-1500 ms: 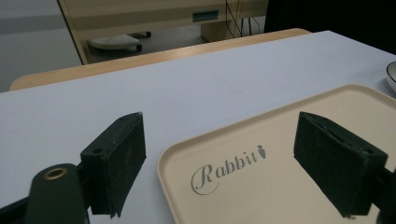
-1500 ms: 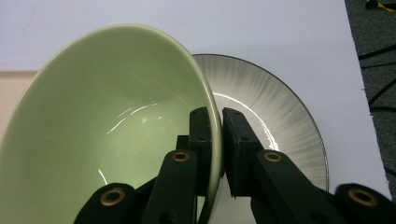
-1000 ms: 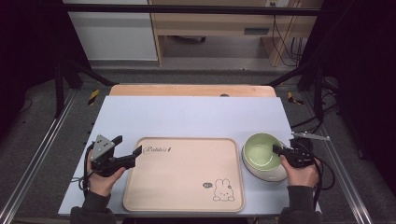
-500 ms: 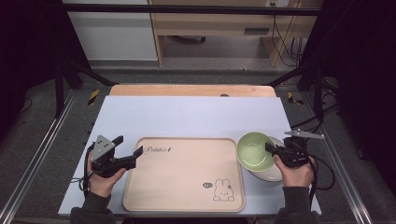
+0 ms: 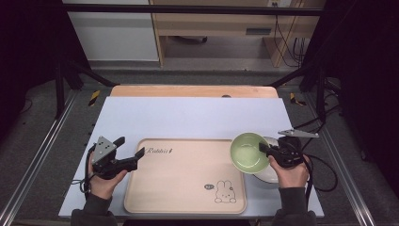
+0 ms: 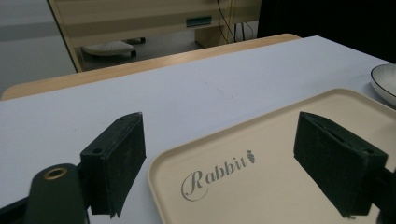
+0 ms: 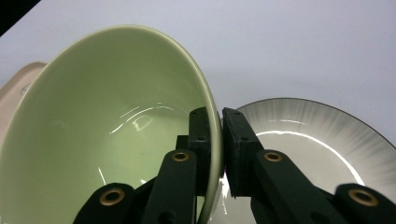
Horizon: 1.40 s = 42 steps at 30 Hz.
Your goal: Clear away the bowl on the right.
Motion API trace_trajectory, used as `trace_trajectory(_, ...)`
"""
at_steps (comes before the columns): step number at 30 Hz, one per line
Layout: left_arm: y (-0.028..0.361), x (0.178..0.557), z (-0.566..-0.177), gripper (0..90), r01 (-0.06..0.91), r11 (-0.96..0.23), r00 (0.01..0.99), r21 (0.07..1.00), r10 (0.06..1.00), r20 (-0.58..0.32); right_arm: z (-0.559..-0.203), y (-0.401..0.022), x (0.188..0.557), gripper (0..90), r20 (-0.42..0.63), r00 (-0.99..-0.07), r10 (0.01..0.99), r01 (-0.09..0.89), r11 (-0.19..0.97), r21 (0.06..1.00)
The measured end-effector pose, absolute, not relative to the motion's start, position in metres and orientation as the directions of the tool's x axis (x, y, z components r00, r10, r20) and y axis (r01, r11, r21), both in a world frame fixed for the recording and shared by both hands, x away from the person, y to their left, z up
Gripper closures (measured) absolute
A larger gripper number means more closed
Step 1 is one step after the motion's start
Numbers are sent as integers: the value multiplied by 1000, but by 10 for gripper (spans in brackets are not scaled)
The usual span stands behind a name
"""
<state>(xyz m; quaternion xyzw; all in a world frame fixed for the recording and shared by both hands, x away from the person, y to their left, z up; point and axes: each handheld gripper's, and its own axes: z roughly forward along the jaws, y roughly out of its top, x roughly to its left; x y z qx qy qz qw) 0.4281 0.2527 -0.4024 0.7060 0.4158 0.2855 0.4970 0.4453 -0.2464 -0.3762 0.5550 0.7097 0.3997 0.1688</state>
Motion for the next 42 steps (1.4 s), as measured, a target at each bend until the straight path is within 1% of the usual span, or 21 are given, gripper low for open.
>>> trace_trajectory(5, 253, 428, -402, 164, 301, -162, 493, 940, 870, -8, -371, -236, 448, 828, 213, -356, 910, 647, 76, 759)
trace_trajectory(6, 253, 428, -401, 164, 300, -161, 493, 940, 870, -8, -368, -230, 450, 827, 200, -370, 907, 638, 91, 765)
trace_trajectory(15, 253, 428, -401, 164, 301, -162, 495, 940, 869, -9, -360, -206, 455, 827, 197, -424, 884, 619, 125, 775)
trace_trajectory(25, 254, 427, -400, 164, 296, -155, 502, 943, 865, -16, -355, -164, 469, 827, 210, -502, 839, 594, 158, 789)
trace_trajectory(42, 253, 426, -400, 165, 294, -155, 508, 943, 861, -17, -358, -132, 480, 827, 206, -542, 815, 581, 186, 793)
